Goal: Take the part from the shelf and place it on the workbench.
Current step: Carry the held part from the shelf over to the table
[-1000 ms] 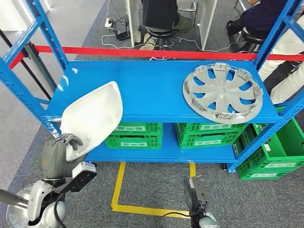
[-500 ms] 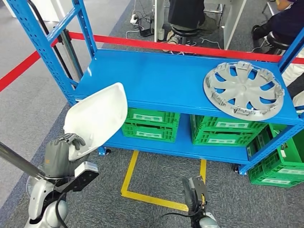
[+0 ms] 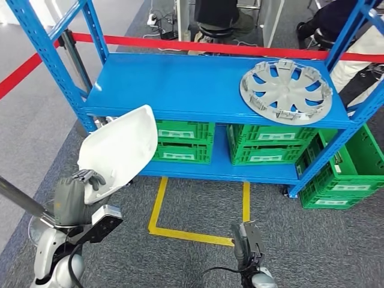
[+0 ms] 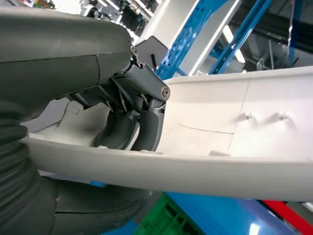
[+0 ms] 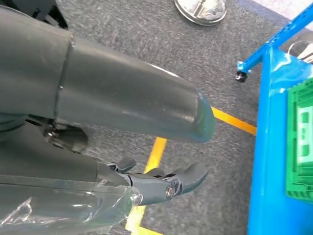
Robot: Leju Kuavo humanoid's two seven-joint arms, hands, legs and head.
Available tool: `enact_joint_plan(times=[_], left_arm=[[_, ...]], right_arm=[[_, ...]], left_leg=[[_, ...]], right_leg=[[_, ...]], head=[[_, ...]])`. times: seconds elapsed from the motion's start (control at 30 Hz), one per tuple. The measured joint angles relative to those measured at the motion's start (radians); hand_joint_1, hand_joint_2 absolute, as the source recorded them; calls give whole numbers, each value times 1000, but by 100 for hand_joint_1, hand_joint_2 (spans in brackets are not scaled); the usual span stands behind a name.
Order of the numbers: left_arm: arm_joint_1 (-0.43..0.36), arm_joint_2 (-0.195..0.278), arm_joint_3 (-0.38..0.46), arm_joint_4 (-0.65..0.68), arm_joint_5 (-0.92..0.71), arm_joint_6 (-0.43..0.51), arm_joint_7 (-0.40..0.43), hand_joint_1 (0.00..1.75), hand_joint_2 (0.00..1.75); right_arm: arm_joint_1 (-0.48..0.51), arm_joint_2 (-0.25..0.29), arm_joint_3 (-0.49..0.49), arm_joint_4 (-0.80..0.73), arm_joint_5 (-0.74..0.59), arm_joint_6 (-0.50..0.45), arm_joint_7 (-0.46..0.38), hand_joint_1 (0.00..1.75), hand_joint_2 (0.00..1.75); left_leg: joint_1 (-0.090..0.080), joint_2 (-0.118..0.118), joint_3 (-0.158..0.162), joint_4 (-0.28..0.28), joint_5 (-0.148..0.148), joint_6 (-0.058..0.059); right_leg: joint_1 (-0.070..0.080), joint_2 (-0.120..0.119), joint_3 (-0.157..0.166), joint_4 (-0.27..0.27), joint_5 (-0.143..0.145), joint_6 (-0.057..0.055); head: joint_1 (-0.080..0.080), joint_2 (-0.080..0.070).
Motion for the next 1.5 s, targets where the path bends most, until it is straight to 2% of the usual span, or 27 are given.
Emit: enact_joint_plan(times=[0.07,0.13,0.2,0.23,0.27,0.3,0.37,0.4,0.47,0.53,0.57,0.63,0.7,0.73,0.77,0.83,0.87,0.93,0.97,1.03,1.1,1.17,1.23,1.3,1.37,1.43,1.5], left_arm=[[1,1,1,3,7,1,-3,155,175],[2,2,4,5,17,2,-11,155,175],[3,4,8,8,25,2,-17,155,175],[3,5,9,11,27,2,-20,155,175],[3,6,11,13,31,2,-22,155,175],[3,7,13,16,36,2,-25,155,175],[3,8,22,22,49,2,-30,155,175],[4,8,28,24,54,3,-33,155,175],[4,9,38,27,59,4,-35,155,175],[3,10,43,29,59,4,-36,155,175],[3,11,44,30,59,4,-36,155,175],[5,13,47,31,59,4,-37,155,175],[5,15,51,33,60,4,-38,155,175],[5,16,55,35,62,3,-40,155,175],[5,17,58,38,64,2,-43,155,175],[2,18,67,42,69,0,-51,155,175],[-1,18,72,44,72,-1,-56,155,175],[-8,17,84,46,80,-2,-68,155,175],[-11,17,90,47,86,-3,-76,155,175],[-13,15,100,53,96,-5,-90,155,175],[-16,12,111,61,103,-7,-105,155,175],[-18,9,125,70,110,-9,-121,155,175],[-21,6,140,79,122,-13,-136,155,175],[-27,1,153,88,133,-18,-149,155,175],[-34,-3,164,97,140,-21,-156,155,175],[-42,-4,177,103,147,-22,-165,155,175],[-51,-6,189,108,153,-25,-173,155,175]], right_arm=[[10,-2,0,1,-3,-1,0,0,0],[16,-3,0,2,-4,-7,1,0,0],[15,-3,0,2,-5,-13,1,0,0],[14,-3,0,2,-6,-15,1,0,0],[14,-3,0,2,-9,-16,1,0,0],[14,-3,0,1,-12,-17,1,0,0],[13,-3,2,-4,-18,-16,1,0,0],[11,-3,4,-8,-19,-15,1,0,0],[9,-2,8,-15,-19,-14,0,0,0],[10,-2,11,-17,-19,-14,0,0,0],[11,-2,12,-17,-19,-14,0,0,0],[11,-2,15,-18,-19,-14,0,0,0],[11,-1,18,-20,-21,-14,0,0,0],[11,-1,19,-21,-24,-13,0,0,0],[12,-1,19,-23,-29,-13,0,0,0],[12,-1,21,-27,-44,-12,0,0,0],[12,-1,21,-29,-50,-11,0,0,0],[11,0,22,-39,-60,-10,0,0,0],[13,0,23,-46,-63,-10,0,0,0],[18,0,25,-53,-65,-13,-1,0,0],[27,0,28,-54,-66,-21,0,0,0],[29,0,32,-56,-72,-32,0,0,0],[23,-1,34,-56,-83,-36,0,0,0],[20,-1,34,-56,-99,-29,0,0,0],[15,-3,34,-56,-112,-18,0,0,0],[3,-4,34,-55,-118,-17,0,0,0],[-6,-5,33,-53,-119,-28,0,0,0]], left_leg=[[0,17,-15,-2,20,16],[2,35,-37,-3,44,27],[1,52,-65,-2,67,30],[1,61,-79,-1,77,29],[1,70,-94,1,87,27],[1,78,-107,3,97,24],[1,94,-130,9,112,14],[0,101,-137,12,119,8],[-2,116,-142,15,133,-3],[0,124,-146,17,141,-14],[2,116,-152,25,127,-21],[4,84,-179,93,49,-32],[4,61,-213,222,-45,-35],[3,57,-221,275,-67,-35],[3,55,-216,300,-66,-32],[2,48,-159,253,-21,-23],[2,31,-109,190,-5,-16],[2,-4,-19,57,-7,-7],[2,-16,3,17,-14,-4],[1,-6,0,-1,-3,1],[4,14,-14,-6,19,15],[5,38,-35,-8,41,25],[5,63,-57,-7,60,25],[6,87,-83,-5,79,20],[8,109,-106,1,95,11],[7,129,-122,8,106,-2],[4,148,-128,10,118,-13]], right_leg=[[-4,-4,-14,9,-15,11],[-7,-27,-44,96,-107,20],[-10,-43,-75,238,-201,30],[-11,-46,-78,289,-216,33],[-13,-48,-64,307,-208,36],[-14,-51,-31,286,-186,38],[-14,-76,80,157,-159,41],[-12,-88,129,90,-164,37],[-5,-96,166,18,-184,24],[-4,-82,149,15,-173,4],[-5,-75,140,17,-163,-6],[-7,-63,117,16,-138,-22],[-7,-46,84,17,-111,-28],[-6,-37,67,17,-98,-28],[-5,-27,50,18,-84,-28],[-5,-7,17,18,-57,-26],[-5,3,2,18,-44,-23],[-4,20,-21,16,-16,-16],[-5,28,-27,10,-2,-10],[-7,42,-33,-7,26,3],[-8,17,-48,10,-4,14],[-10,-29,-80,116,-107,23],[-16,-47,-105,256,-184,35],[-21,-51,-81,303,-172,44],[-23,-71,12,209,-133,50],[-15,-104,109,75,-142,45],[-6,-109,135,20,-157,28]], head=[[1,0],[7,0],[11,0],[11,0],[11,0],[11,0],[11,0],[11,0],[9,0],[7,0],[7,0],[6,0],[5,0],[5,0],[5,0],[5,0],[5,0],[6,0],[4,0],[2,0],[6,0],[15,0],[19,0],[20,0],[20,0],[21,0],[19,0]])
